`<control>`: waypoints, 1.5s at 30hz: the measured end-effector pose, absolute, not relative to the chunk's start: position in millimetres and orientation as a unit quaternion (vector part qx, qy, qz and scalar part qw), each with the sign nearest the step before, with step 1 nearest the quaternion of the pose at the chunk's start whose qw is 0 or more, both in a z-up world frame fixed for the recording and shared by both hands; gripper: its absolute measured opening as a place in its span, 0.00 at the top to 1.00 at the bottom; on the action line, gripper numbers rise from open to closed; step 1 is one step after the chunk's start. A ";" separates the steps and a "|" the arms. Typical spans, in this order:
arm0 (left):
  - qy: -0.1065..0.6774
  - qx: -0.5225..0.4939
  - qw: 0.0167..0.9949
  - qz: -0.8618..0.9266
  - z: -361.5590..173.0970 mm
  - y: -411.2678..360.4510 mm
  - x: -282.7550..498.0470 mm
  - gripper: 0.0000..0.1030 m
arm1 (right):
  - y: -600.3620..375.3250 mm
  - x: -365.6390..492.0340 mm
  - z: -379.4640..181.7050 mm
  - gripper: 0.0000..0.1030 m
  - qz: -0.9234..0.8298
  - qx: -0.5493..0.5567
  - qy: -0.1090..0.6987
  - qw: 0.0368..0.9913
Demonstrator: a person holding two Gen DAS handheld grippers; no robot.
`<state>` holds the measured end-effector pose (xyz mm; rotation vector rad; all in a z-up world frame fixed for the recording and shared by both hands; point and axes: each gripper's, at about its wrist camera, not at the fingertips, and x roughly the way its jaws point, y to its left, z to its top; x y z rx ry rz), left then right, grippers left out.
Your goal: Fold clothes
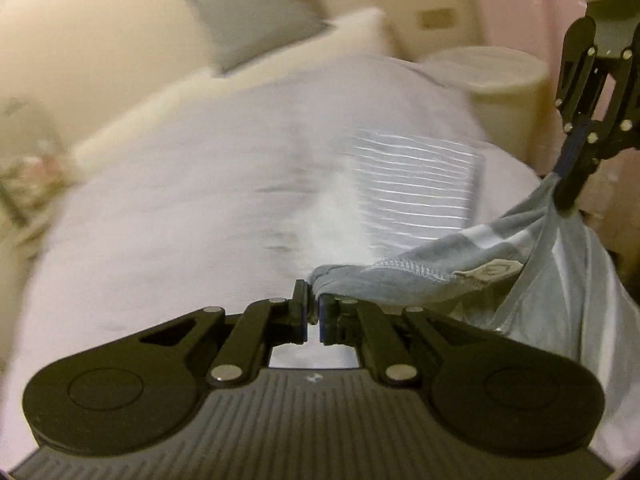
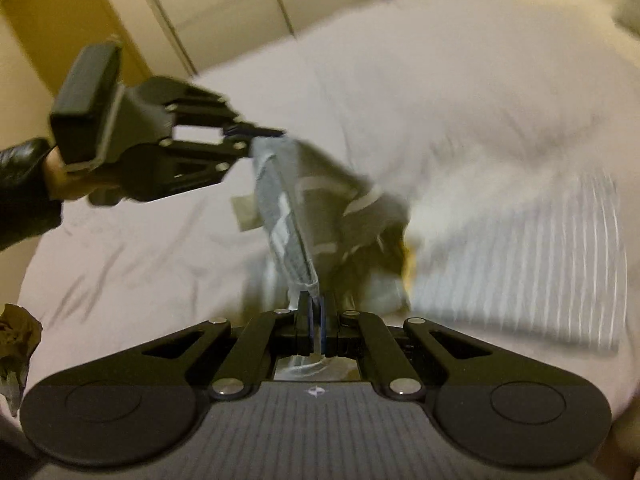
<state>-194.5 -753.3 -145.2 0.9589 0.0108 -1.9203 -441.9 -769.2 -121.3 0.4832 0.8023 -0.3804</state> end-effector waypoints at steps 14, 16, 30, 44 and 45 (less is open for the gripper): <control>0.072 0.374 0.647 -0.661 -41.3 -573.9 -122.5 0.97 | -679.0 -371.7 -80.4 0.95 -0.113 0.117 0.360 0.918; 0.087 0.378 0.651 -0.652 -42.8 -557.6 -119.4 0.97 | -665.5 -360.8 -99.3 0.78 -0.091 0.119 0.379 0.913; 0.212 0.339 0.698 -0.594 -64.0 -519.0 -60.0 0.98 | -612.7 -229.7 -204.2 0.31 0.041 -0.071 0.443 0.893; 0.256 0.315 0.706 -0.580 -99.0 -520.2 -35.2 0.99 | -623.1 -202.6 -276.4 0.73 0.078 -0.145 0.492 0.855; 0.256 0.316 0.707 -0.579 -99.6 -520.3 -34.1 0.99 | -623.6 -204.3 -275.7 0.62 0.080 -0.145 0.493 0.854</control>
